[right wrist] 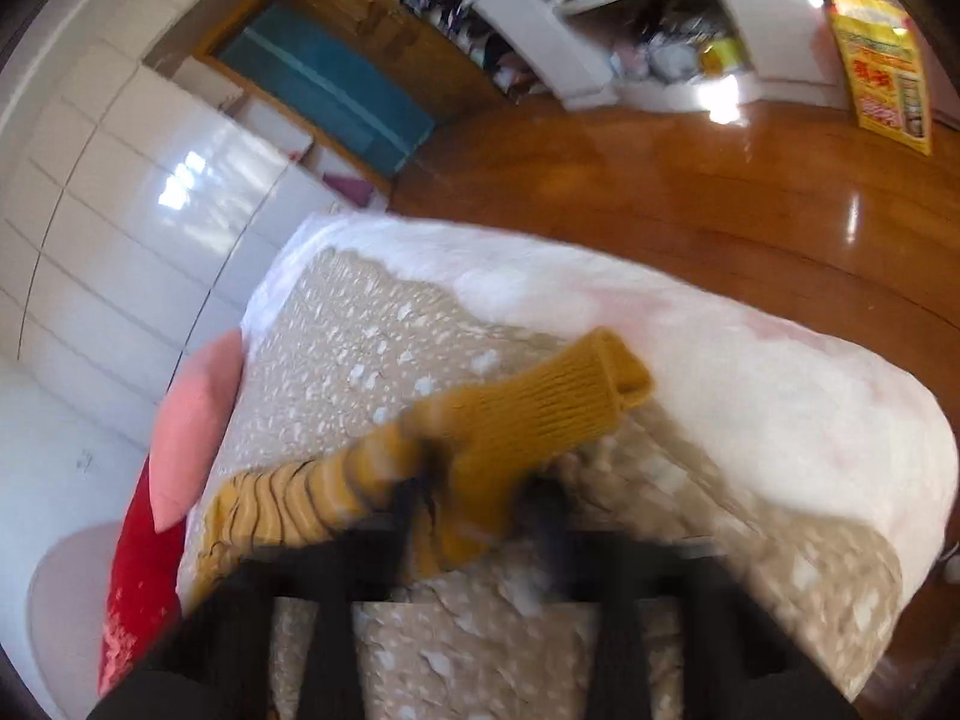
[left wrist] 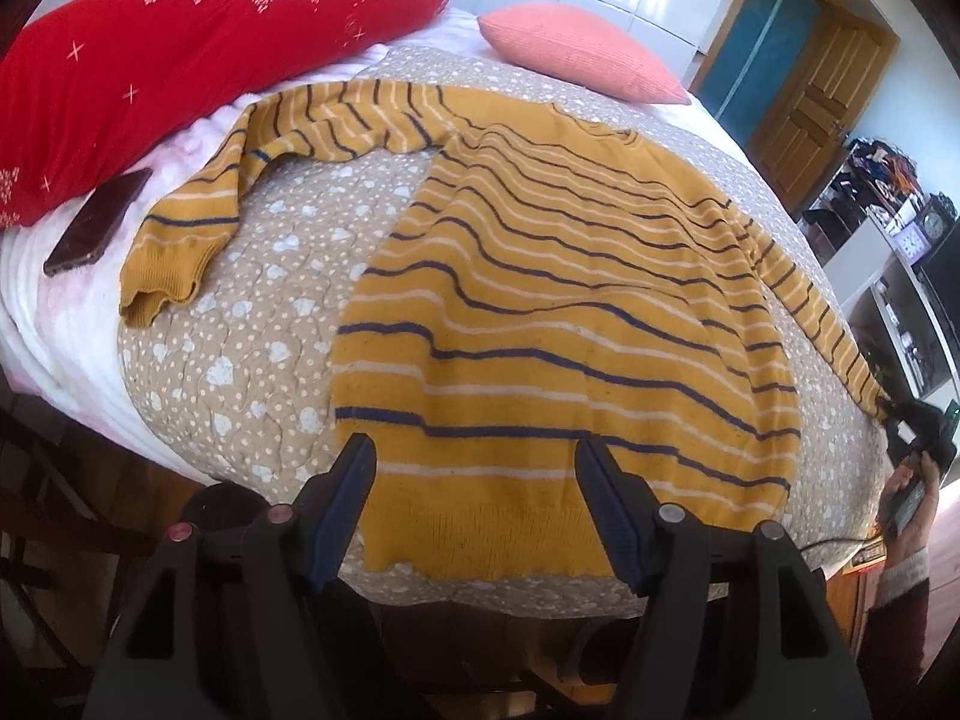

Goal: Fold small clothes

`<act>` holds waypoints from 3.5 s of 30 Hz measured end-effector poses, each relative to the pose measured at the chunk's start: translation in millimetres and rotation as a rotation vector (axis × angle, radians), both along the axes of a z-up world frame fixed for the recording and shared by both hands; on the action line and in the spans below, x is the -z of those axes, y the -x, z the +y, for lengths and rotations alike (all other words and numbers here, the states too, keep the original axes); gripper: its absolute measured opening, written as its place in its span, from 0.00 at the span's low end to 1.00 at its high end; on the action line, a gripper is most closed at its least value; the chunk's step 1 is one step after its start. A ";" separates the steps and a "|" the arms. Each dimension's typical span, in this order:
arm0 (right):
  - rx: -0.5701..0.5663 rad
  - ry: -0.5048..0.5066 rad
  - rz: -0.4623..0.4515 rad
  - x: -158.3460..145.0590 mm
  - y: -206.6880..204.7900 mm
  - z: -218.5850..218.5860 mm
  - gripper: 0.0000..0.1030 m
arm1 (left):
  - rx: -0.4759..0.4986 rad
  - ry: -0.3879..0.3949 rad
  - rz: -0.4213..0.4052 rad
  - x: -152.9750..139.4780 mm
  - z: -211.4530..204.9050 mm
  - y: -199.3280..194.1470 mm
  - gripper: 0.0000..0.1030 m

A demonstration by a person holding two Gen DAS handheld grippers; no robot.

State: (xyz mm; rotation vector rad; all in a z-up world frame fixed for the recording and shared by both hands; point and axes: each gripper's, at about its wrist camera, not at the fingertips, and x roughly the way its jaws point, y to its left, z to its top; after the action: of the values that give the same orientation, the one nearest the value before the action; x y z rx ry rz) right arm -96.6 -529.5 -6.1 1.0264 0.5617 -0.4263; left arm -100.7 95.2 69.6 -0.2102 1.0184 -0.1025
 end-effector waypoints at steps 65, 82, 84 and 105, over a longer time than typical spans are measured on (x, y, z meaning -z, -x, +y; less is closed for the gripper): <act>-1.460 0.470 -0.017 -106.8 -255.7 566.4 0.04 | -0.367 -0.104 -0.102 -1.0 170.0 64.7 0.75; -0.874 0.477 0.185 -70.6 -226.2 271.4 0.52 | -0.132 -0.119 -0.078 7.2 76.4 -16.1 0.76; -0.894 0.445 0.168 -63.8 -216.4 270.3 0.52 | -0.121 -0.086 -0.050 14.6 71.8 -23.4 0.76; -0.698 0.670 0.265 -58.2 -294.8 286.8 0.12 | -0.066 -0.044 -0.042 26.3 49.6 -47.4 0.76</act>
State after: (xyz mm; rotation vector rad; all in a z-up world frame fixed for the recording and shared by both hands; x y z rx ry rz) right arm 198.2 -242.6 52.0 0.0980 0.8906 -0.1010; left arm -53.3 144.9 43.3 -0.2004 0.9696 -0.0242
